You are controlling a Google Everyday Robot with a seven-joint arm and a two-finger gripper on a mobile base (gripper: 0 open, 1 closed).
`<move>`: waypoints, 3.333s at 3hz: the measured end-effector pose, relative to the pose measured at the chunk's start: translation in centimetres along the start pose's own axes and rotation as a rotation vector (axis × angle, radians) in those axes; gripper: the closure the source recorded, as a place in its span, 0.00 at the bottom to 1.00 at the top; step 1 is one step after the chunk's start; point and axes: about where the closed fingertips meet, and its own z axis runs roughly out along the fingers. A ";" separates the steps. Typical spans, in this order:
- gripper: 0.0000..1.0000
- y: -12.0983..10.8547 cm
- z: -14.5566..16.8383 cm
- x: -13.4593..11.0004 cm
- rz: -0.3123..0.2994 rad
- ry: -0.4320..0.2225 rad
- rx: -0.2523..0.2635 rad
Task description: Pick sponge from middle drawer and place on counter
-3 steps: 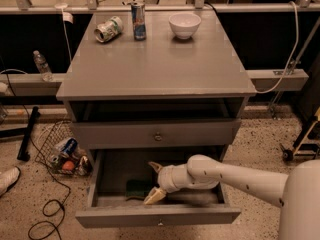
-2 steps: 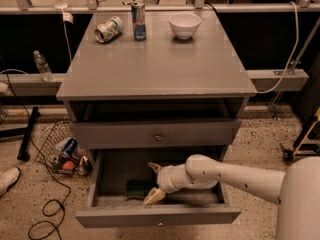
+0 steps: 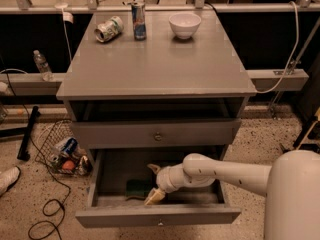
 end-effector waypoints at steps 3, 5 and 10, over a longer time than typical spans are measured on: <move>0.46 -0.9 2.0 1.4 -0.011 0.057 0.002; 0.99 -2.1 -1.1 1.1 0.022 -0.008 0.017; 1.00 0.4 -15.5 -4.3 -0.057 -0.120 -0.066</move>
Offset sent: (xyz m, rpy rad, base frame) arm 0.0133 0.0026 -0.0257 -0.0781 -0.0092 0.0028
